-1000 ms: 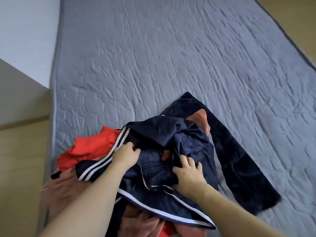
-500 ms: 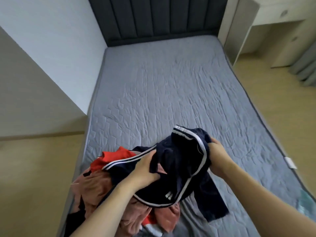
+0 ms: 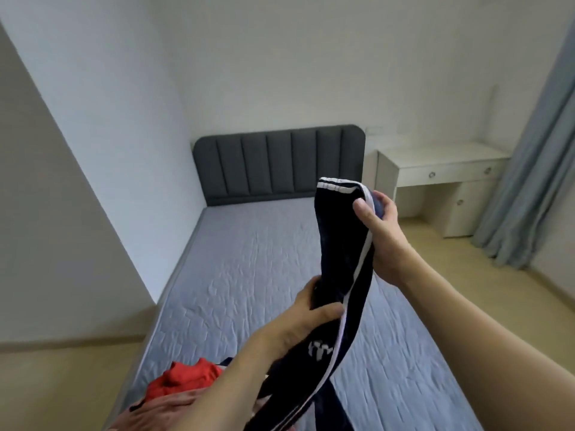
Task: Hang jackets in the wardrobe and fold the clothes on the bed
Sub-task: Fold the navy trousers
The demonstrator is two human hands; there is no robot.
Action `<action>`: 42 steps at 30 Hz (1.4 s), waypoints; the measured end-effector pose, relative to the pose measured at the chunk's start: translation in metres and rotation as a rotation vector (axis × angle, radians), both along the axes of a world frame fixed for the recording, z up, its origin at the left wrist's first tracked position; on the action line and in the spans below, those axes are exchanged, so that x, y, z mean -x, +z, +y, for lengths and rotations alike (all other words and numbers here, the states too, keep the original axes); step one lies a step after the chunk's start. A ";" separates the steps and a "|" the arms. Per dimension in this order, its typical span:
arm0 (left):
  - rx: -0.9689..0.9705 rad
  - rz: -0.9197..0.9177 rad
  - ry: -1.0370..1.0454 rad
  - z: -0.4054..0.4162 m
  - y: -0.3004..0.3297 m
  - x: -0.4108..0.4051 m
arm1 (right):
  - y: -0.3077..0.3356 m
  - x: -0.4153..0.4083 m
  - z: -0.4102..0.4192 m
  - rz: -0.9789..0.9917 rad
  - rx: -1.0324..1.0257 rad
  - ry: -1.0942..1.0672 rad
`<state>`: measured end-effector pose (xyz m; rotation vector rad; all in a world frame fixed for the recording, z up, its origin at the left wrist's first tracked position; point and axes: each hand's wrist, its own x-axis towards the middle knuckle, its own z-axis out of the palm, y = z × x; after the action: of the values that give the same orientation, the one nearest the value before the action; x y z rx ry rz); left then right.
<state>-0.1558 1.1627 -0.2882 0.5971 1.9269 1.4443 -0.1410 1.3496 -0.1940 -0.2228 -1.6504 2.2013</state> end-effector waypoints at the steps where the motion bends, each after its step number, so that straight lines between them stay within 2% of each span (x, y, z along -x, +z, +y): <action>1: 0.052 0.087 0.023 0.017 0.009 -0.010 | 0.010 -0.008 0.010 0.027 -0.092 0.000; 4: 0.274 0.398 0.230 0.063 0.044 -0.036 | 0.034 -0.032 0.048 0.055 -0.364 -0.070; 8: 0.385 0.724 0.523 0.081 0.127 -0.041 | 0.075 -0.065 0.115 0.017 -0.670 -0.321; 12: 0.508 1.038 0.598 0.097 0.232 -0.069 | 0.130 -0.103 0.156 -0.036 -0.864 -0.393; 15: 0.477 1.163 0.617 0.114 0.290 -0.098 | 0.168 -0.133 0.164 0.018 -0.894 -0.347; 18: 0.471 1.095 0.607 0.119 0.337 -0.120 | 0.198 -0.156 0.167 0.088 -0.831 -0.324; 20: 0.495 0.900 0.502 0.114 0.363 -0.134 | 0.215 -0.166 0.175 0.116 -0.725 -0.325; 22: 0.511 0.669 0.341 0.107 0.378 -0.144 | 0.229 -0.171 0.188 0.078 -0.717 -0.343; 24: 0.357 0.505 0.213 0.104 0.381 -0.147 | 0.237 -0.170 0.199 0.014 -0.760 -0.340; 26: 0.157 0.421 0.143 0.109 0.377 -0.147 | 0.240 -0.174 0.203 -0.042 -0.734 -0.306; 29: -0.051 0.310 0.123 0.122 0.367 -0.148 | 0.240 -0.189 0.202 -0.087 -0.623 -0.098; 32: -0.236 0.216 0.036 0.127 0.361 -0.151 | 0.242 -0.199 0.207 -0.040 -0.491 0.163; 34: -0.413 0.125 -0.107 0.129 0.359 -0.152 | 0.244 -0.195 0.213 0.042 -0.465 0.133; 38: -0.655 0.123 -0.376 0.153 0.356 -0.160 | 0.244 -0.181 0.207 0.125 -0.638 0.001; 40: -0.705 0.170 -0.336 0.165 0.360 -0.164 | 0.245 -0.177 0.204 0.144 -0.651 -0.006; 42: -0.618 0.268 -0.163 0.170 0.369 -0.162 | 0.246 -0.175 0.207 0.132 -0.608 0.017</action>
<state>0.0065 1.3323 0.0807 1.2498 1.5479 1.9307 0.0341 1.5570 0.0522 0.1017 -2.1436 1.5812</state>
